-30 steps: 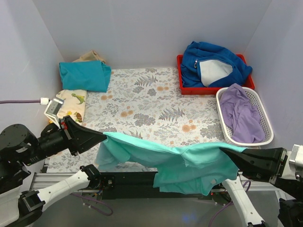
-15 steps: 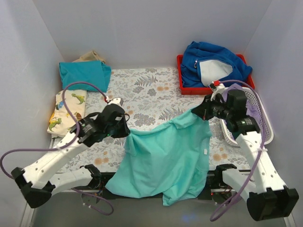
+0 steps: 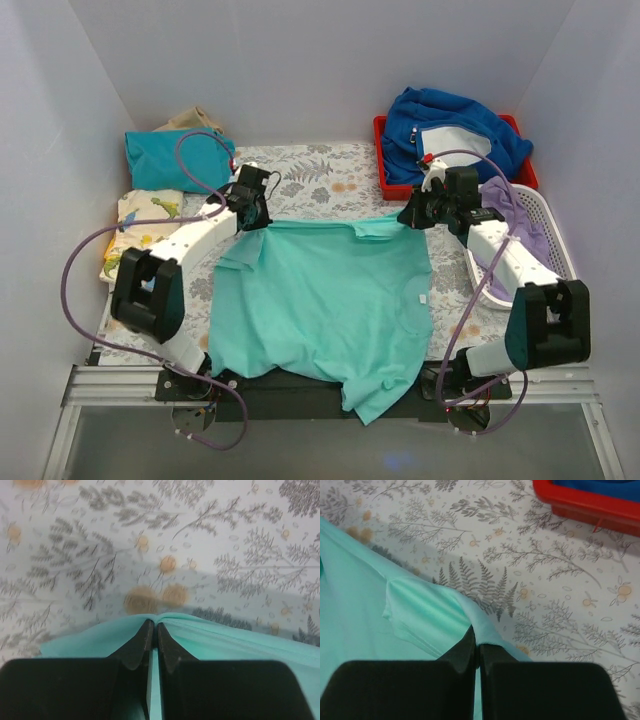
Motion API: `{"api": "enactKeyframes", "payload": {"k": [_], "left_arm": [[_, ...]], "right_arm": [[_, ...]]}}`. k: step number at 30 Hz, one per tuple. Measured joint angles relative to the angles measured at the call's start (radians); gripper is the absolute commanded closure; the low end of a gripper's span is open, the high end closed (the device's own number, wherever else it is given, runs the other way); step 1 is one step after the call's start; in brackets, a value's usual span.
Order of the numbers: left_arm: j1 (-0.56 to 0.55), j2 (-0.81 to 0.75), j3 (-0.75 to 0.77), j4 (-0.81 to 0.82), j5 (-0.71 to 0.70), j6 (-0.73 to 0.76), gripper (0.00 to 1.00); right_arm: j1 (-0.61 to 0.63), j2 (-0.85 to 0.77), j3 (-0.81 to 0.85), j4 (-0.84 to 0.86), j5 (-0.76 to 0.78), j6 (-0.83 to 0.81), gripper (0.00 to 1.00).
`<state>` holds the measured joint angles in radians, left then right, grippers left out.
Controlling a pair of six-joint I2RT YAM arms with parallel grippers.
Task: Fold and stack the t-shirts
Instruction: Flatten the tshirt out, then fold the tshirt
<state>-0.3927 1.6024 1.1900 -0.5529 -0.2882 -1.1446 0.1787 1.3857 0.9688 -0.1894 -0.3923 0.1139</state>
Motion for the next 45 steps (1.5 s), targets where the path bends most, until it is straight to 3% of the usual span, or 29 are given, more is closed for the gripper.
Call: {"api": "enactKeyframes", "payload": {"k": [5,7,8,10,12,14,19,21,33,38,45], "left_arm": [[0.026,0.271,0.22,0.057,0.012,0.087,1.0],[0.042,0.349,0.278,0.068,0.012,0.11,1.0],[0.051,0.381,0.299,0.069,0.015,0.119,0.86],[0.071,0.439,0.335,0.069,0.014,0.145,0.41],[0.094,0.475,0.354,0.071,-0.003,0.16,0.28],[0.119,0.501,0.372,0.074,-0.014,0.177,0.22],[0.167,0.513,0.407,0.076,-0.02,0.198,0.2],[0.176,0.511,0.408,0.075,-0.014,0.198,0.11],[0.17,0.296,0.229,0.06,0.16,0.172,0.11],[0.169,0.25,0.198,0.066,0.18,0.177,0.2],[0.169,0.311,0.178,0.066,0.184,0.177,0.31]], "right_arm": [[-0.002,0.176,0.124,0.044,0.048,-0.021,0.99],[-0.002,0.241,0.175,0.055,0.052,-0.024,0.91],[-0.002,0.276,0.2,0.064,0.052,-0.024,0.87],[-0.002,0.335,0.24,0.076,0.053,-0.03,0.87],[-0.002,0.382,0.267,0.087,0.058,-0.032,0.89],[-0.003,0.413,0.283,0.089,0.063,-0.035,0.99],[-0.005,0.433,0.305,0.094,0.034,-0.028,0.99],[-0.005,0.433,0.305,0.101,0.013,-0.022,0.99],[-0.005,0.402,0.276,0.113,-0.072,-0.004,0.99],[-0.005,0.401,0.272,0.115,-0.084,0.002,0.99],[-0.005,0.389,0.258,0.114,-0.086,0.003,0.99]]}}
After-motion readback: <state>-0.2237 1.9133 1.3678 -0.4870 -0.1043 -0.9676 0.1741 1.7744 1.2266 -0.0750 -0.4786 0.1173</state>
